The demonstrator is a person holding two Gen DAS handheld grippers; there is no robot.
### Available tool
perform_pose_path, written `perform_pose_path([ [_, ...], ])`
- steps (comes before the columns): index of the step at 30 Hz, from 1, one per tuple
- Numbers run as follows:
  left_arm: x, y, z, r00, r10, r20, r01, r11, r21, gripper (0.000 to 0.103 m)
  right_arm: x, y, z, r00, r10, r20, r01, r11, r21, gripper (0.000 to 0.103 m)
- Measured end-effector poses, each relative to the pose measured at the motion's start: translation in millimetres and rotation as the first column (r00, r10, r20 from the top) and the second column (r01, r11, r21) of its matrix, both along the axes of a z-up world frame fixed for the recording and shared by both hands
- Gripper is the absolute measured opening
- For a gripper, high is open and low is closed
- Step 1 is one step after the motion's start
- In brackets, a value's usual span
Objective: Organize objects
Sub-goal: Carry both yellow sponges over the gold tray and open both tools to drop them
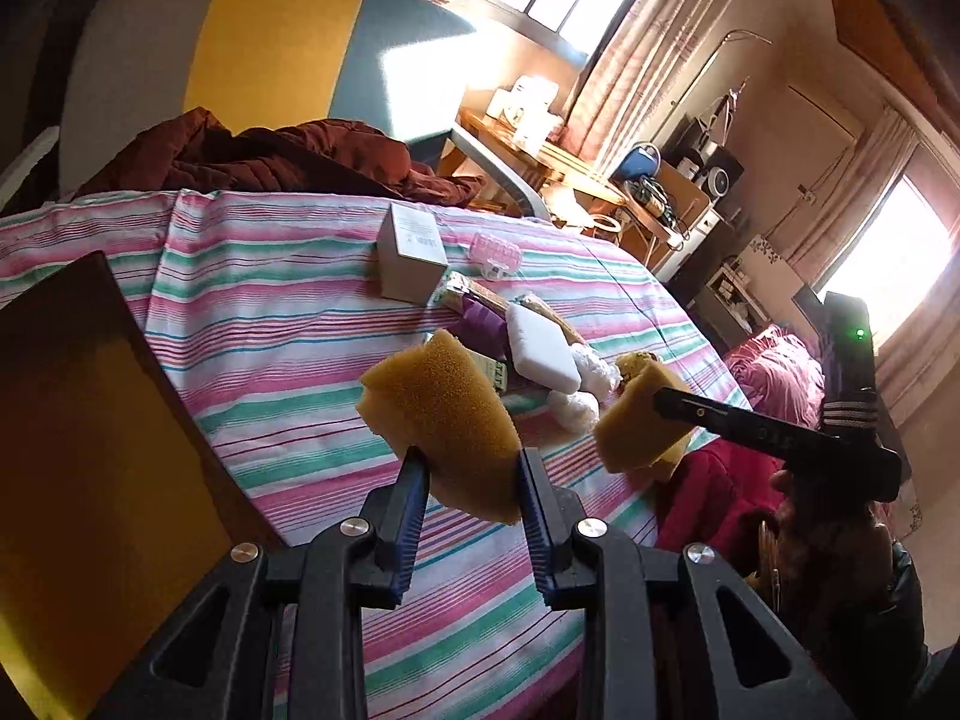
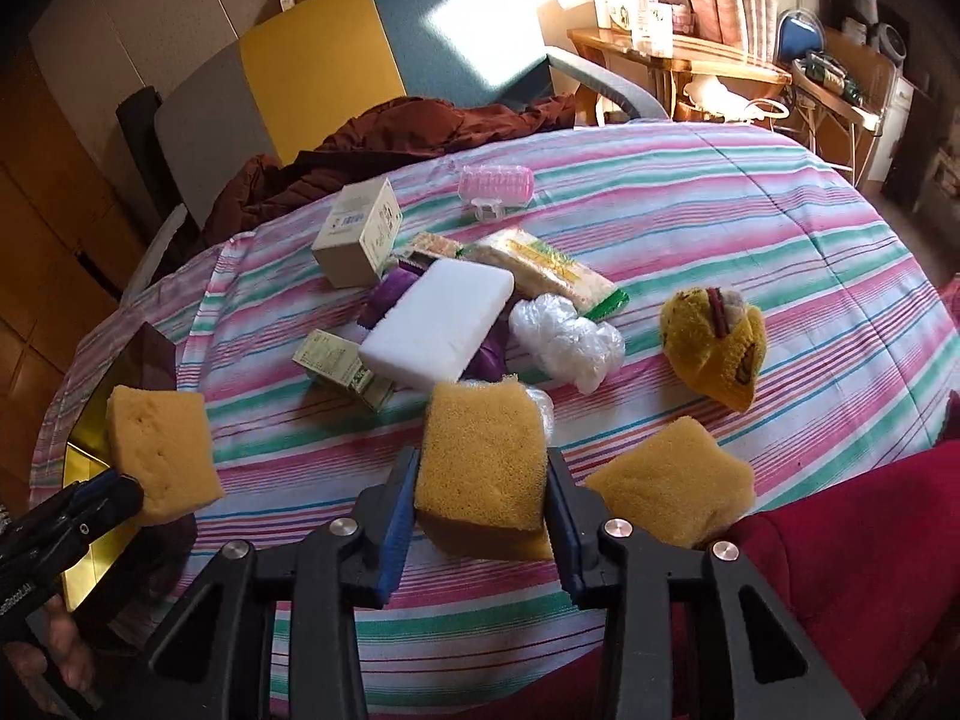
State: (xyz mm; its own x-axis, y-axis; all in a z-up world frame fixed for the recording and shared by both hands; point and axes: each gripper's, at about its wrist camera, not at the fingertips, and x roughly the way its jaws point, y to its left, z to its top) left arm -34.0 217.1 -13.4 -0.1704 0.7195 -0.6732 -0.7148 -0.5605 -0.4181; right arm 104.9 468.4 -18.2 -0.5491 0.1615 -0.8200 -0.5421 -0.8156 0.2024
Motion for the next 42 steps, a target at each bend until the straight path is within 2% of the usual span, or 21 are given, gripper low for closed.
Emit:
perform_pose_path([
  [5, -20.3, -58.5, 6.9, 0.989, 0.147, -0.006, -0.147, 0.989, 0.009, 0.030, -9.9, -23.0, 36.0, 0.992, 0.070, -0.107, -0.068, 0.997, 0.024, 0.040],
  [10, -44.2, -124.7, 2.1, 0.949, 0.313, -0.036, -0.314, 0.949, -0.031, 0.030, -49.6, -76.0, 48.2, 0.957, 0.246, -0.156, -0.247, 0.969, 0.011, 0.040],
  [14, -68.9, -172.5, -3.0, 0.903, 0.422, -0.075, -0.427, 0.901, -0.078, 0.030, -87.9, -131.2, 43.8, 0.904, 0.395, -0.162, -0.403, 0.915, -0.014, 0.040],
  [17, -92.6, -200.0, -5.5, 0.871, 0.474, -0.131, -0.489, 0.863, -0.129, 0.031, -114.3, -176.7, 38.1, 0.850, 0.506, -0.150, -0.514, 0.857, -0.024, 0.040],
  [20, -116.9, -223.2, -7.2, 0.827, 0.540, -0.159, -0.561, 0.812, -0.161, 0.043, -134.8, -215.8, 30.1, 0.803, 0.584, -0.120, -0.591, 0.806, -0.029, 0.041],
  [22, -126.7, -240.0, -6.7, 0.796, 0.586, -0.150, -0.604, 0.781, -0.159, 0.048, -146.6, -236.8, 25.7, 0.781, 0.612, -0.121, -0.621, 0.783, -0.048, 0.044],
  [23, -128.9, -246.3, -5.2, 0.784, 0.606, -0.139, -0.621, 0.770, -0.146, 0.049, -151.0, -245.3, 23.5, 0.772, 0.623, -0.126, -0.633, 0.772, -0.062, 0.054],
  [24, -129.3, -253.3, -5.1, 0.775, 0.620, -0.122, -0.632, 0.764, -0.131, 0.049, -153.8, -252.3, 22.0, 0.765, 0.631, -0.131, -0.642, 0.764, -0.069, 0.070],
  [26, -124.4, -258.9, -6.4, 0.767, 0.632, -0.112, -0.642, 0.757, -0.121, 0.050, -155.6, -265.5, 19.2, 0.748, 0.649, -0.140, -0.662, 0.745, -0.081, 0.078],
  [29, -107.7, -260.1, -8.4, 0.758, 0.641, -0.119, -0.652, 0.748, -0.123, 0.050, -151.8, -280.4, 16.6, 0.720, 0.681, -0.130, -0.692, 0.718, -0.075, 0.081],
  [32, -89.1, -260.7, -12.9, 0.746, 0.656, -0.112, -0.666, 0.736, -0.120, 0.050, -144.6, -295.7, 17.3, 0.715, 0.693, -0.095, -0.695, 0.719, 0.016, 0.100],
  [33, -84.4, -260.2, -14.2, 0.744, 0.660, -0.107, -0.668, 0.735, -0.117, 0.050, -141.8, -298.8, 17.5, 0.718, 0.690, -0.090, -0.689, 0.723, 0.043, 0.103],
  [35, -75.0, -259.8, -15.8, 0.740, 0.666, -0.095, -0.673, 0.731, -0.117, 0.051, -137.3, -301.9, 19.2, 0.736, 0.673, -0.075, -0.667, 0.740, 0.090, 0.103],
  [37, -67.1, -256.7, -18.2, 0.746, 0.660, -0.085, -0.665, 0.737, -0.121, 0.051, -133.6, -304.5, 21.9, 0.756, 0.652, -0.061, -0.640, 0.756, 0.142, 0.103],
  [42, -55.1, -247.9, -23.3, 0.762, 0.643, -0.084, -0.647, 0.747, -0.150, 0.051, -131.4, -301.7, 22.3, 0.788, 0.614, -0.051, -0.596, 0.780, 0.190, 0.103],
])
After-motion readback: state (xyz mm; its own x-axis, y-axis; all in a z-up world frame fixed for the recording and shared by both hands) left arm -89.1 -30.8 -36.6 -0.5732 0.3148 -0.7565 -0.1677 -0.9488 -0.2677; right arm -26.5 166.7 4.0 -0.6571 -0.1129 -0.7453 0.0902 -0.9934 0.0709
